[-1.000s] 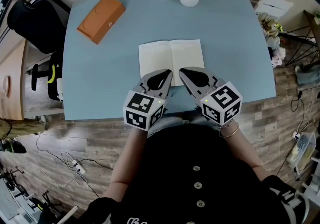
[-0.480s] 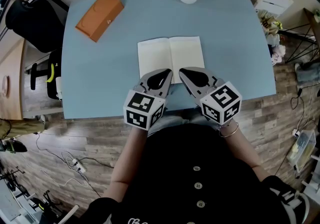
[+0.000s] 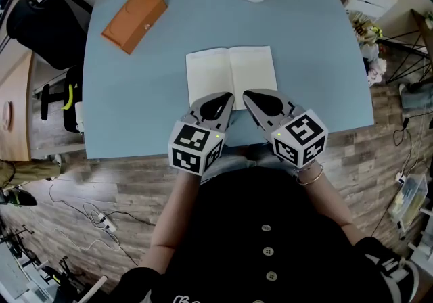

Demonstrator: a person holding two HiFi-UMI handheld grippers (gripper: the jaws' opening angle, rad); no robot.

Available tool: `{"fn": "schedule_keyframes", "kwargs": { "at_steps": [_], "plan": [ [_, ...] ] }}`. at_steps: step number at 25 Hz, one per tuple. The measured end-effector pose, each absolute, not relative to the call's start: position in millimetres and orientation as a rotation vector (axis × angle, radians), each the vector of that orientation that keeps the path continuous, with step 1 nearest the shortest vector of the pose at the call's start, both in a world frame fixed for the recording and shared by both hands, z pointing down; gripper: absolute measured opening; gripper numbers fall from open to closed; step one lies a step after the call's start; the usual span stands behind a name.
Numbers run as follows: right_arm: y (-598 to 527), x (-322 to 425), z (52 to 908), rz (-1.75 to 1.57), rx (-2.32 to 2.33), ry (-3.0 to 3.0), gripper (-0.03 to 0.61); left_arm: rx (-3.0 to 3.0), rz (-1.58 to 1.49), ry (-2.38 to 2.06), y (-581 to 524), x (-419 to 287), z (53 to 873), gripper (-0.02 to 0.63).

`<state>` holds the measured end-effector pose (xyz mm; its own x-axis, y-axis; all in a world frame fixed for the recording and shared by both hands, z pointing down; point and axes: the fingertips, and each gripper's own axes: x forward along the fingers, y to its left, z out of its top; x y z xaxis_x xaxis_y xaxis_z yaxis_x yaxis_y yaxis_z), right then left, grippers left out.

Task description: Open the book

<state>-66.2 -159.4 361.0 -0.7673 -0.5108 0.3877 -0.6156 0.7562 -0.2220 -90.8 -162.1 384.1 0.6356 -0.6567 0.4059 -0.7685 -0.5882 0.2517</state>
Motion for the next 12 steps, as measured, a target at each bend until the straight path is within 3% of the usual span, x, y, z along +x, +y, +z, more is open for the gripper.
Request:
{"fn": "schedule_keyframes", "kwargs": {
  "at_steps": [12],
  "plan": [
    [-156.3,-67.0,364.4,0.494,0.866,-2.645,0.002,2.456,0.400,-1.120,-158.3,-89.9,386.9,0.011]
  ]
}}
